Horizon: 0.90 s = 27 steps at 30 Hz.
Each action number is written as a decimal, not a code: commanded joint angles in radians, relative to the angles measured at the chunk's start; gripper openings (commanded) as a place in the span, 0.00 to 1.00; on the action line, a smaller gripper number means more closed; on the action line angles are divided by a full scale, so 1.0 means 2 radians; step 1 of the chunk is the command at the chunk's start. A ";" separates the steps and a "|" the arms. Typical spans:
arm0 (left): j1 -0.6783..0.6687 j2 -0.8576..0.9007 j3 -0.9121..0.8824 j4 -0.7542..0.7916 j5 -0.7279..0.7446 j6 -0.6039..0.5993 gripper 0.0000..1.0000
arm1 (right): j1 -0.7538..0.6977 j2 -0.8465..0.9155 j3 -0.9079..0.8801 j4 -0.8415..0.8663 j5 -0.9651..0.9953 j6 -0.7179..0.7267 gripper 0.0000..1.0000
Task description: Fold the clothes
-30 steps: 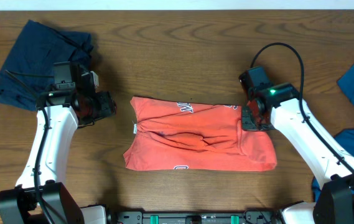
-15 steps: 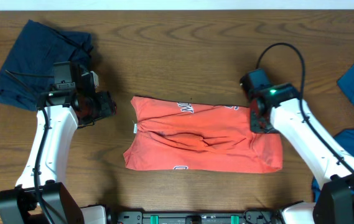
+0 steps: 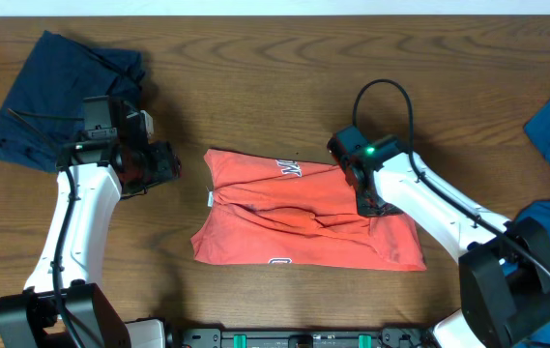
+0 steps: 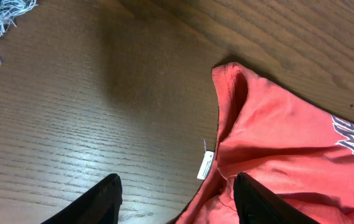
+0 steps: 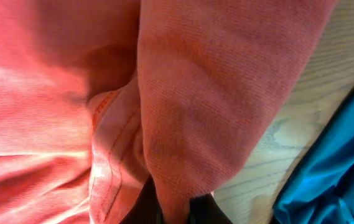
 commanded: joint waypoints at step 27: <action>0.000 0.004 -0.002 0.002 -0.003 0.003 0.59 | 0.016 0.018 0.080 -0.135 0.159 0.017 0.04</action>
